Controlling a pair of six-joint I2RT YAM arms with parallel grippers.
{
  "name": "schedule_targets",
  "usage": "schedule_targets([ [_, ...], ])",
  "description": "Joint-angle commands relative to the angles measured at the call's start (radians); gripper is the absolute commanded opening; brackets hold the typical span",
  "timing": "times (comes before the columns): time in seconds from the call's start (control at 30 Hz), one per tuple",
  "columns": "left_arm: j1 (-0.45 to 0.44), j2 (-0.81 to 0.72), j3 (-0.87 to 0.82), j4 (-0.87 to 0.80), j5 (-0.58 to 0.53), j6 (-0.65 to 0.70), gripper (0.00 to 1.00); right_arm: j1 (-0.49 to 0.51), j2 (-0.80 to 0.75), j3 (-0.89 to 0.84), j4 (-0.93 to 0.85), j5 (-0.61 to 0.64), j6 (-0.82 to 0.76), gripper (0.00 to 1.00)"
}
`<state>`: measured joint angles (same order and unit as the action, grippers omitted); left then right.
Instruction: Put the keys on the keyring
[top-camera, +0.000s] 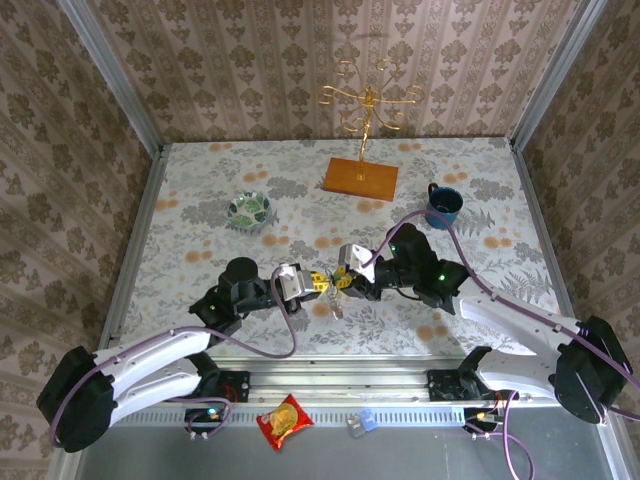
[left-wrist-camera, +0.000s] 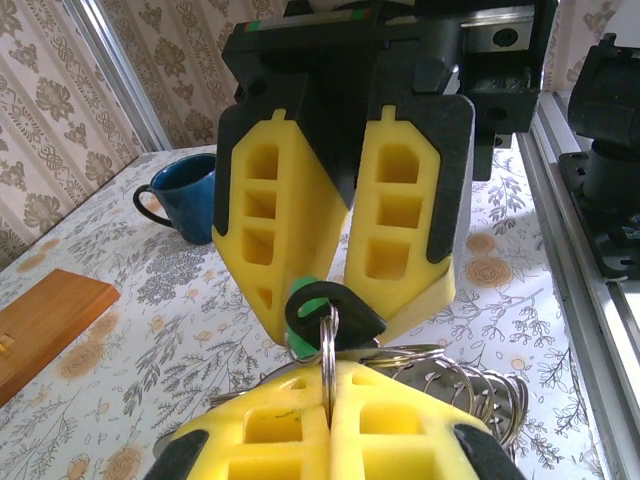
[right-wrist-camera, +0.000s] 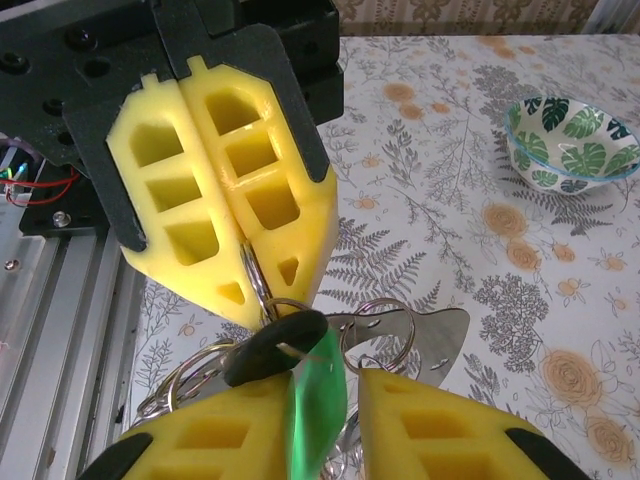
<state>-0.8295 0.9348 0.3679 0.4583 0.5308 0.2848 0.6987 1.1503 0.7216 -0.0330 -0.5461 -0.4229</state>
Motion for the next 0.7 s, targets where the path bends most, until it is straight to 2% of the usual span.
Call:
schedule_targets([
  [0.0,0.000,-0.011,0.046,0.038,0.015,0.008,0.00,0.001,0.020,0.026,-0.017,0.007,-0.007,0.30],
  [0.07,0.000,-0.007,0.046,0.047,0.013,-0.002,0.00,0.004,0.019,0.015,0.003,0.033,0.000,0.42],
  [0.17,0.001,-0.007,0.043,0.063,0.005,-0.022,0.00,0.012,0.008,-0.007,0.059,0.084,0.012,0.44],
  [0.27,-0.001,-0.004,0.038,0.066,-0.003,-0.028,0.00,0.024,0.005,-0.013,0.100,0.141,0.011,0.37],
  [0.5,0.000,-0.013,0.037,0.062,-0.056,-0.052,0.00,0.035,-0.029,-0.030,0.145,0.244,-0.005,0.11],
  [0.67,0.000,-0.013,0.044,0.037,-0.076,-0.053,0.00,0.036,-0.059,-0.034,0.131,0.283,-0.038,0.02],
])
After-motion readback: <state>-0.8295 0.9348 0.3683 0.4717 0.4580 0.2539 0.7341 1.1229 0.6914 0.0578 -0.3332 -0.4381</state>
